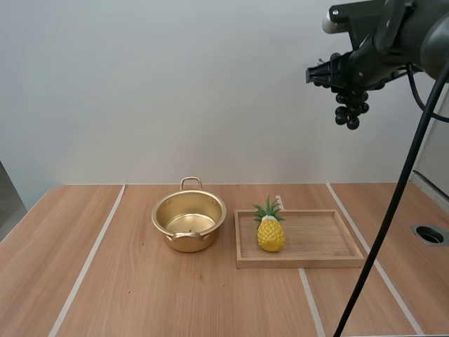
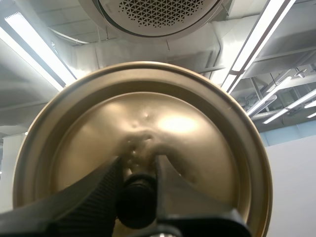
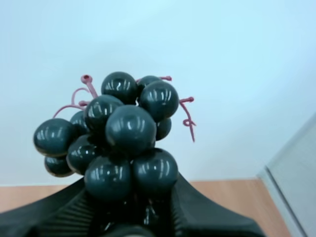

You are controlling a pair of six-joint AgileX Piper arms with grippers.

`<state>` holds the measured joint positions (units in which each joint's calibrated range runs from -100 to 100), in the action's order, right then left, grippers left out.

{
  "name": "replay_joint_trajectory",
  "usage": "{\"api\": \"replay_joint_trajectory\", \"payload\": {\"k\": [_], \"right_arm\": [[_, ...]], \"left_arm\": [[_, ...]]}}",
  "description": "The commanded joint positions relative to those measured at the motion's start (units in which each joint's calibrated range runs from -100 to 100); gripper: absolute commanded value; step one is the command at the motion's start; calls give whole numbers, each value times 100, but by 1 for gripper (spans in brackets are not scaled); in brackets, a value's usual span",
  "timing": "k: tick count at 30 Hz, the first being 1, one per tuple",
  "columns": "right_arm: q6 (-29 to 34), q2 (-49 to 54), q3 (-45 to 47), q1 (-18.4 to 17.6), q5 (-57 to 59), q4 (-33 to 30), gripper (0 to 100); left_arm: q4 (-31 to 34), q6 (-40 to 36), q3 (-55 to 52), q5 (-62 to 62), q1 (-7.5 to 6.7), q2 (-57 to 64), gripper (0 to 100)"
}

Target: Open the pot, put the grape inside, and close it

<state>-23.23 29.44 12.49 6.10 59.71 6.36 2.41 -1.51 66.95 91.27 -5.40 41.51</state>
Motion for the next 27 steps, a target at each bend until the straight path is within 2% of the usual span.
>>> {"api": "replay_joint_trajectory", "payload": {"k": [1,5,8,14,19,27], "right_arm": [[-902,58,-459,-96,1034,1363,0],[-1756,-56,-770,-374,2703,2853,0],[-1905,-95,-770,-642,3090,3158,0],[-2069,-190,-770,-1064,3445,3147,0],[-2553,-384,-770,-1270,4029,3046,0],[-2564,-901,-770,-1748,4029,1620,0]], "left_arm": [[-50,7,12,-2,12,-4,0],[-50,7,12,-2,12,-4,0],[-50,15,12,58,12,-4,0],[-50,15,12,300,12,-4,0],[-50,15,12,322,12,-4,0],[-50,15,12,336,12,-4,0]]}}
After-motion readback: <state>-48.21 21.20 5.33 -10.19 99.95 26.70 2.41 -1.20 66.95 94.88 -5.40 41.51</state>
